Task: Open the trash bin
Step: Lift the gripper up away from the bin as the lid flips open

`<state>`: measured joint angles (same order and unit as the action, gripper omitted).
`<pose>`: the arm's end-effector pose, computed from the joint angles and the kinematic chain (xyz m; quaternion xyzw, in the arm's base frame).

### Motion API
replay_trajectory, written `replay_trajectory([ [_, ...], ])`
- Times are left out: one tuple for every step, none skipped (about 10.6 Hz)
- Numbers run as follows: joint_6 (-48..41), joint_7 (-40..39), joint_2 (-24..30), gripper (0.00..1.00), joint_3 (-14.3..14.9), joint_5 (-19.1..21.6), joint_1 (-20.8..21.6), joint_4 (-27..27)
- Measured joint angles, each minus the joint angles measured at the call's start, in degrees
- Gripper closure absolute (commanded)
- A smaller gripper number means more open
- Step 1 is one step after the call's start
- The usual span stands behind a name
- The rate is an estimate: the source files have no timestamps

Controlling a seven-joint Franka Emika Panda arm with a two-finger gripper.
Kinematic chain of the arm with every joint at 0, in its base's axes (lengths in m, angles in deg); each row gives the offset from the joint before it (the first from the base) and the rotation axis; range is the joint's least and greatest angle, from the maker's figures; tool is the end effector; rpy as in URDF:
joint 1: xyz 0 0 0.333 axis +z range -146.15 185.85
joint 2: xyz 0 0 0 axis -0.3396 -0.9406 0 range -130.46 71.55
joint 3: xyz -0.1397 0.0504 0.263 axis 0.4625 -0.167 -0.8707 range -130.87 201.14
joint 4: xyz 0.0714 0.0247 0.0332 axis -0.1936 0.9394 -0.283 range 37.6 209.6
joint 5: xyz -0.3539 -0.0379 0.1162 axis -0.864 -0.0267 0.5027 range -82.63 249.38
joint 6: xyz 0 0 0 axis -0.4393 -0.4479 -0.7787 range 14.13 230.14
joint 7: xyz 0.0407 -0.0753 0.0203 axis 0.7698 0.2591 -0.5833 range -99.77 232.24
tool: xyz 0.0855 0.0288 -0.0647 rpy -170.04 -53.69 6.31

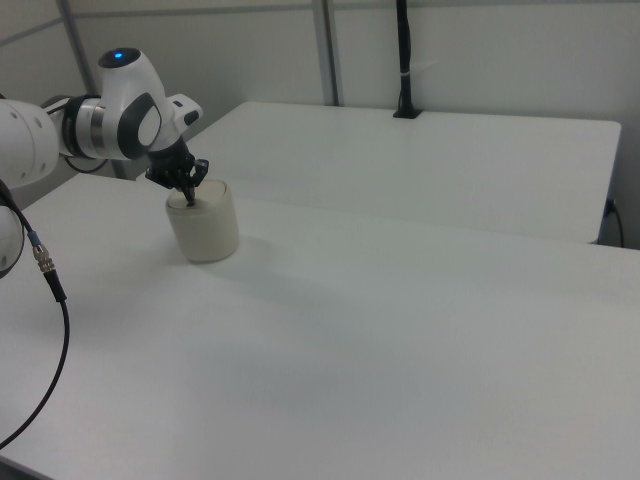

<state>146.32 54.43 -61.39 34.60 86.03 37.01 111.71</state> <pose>0.6892 0.2195 0.4263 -0.9536 -0.2377 -0.1820 0.0316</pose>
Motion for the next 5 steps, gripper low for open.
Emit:
replay_trajectory([
  [0.02, 0.01, 0.25, 1.0, 0.01, 0.0, 0.04, -0.28],
  [0.0, 0.15, 1.39, 1.0, 0.12, 0.0, -0.19, -0.48],
  [-1.44, 0.18, 3.53, 0.87, 0.25, 0.01, -0.85, -0.43],
  [-5.56, 0.2, 6.51, 0.45, 0.36, 0.01, -1.79, -0.01],
  [-10.92, 0.23, 10.14, 0.0, 0.47, 0.01, -3.06, 1.1],
])
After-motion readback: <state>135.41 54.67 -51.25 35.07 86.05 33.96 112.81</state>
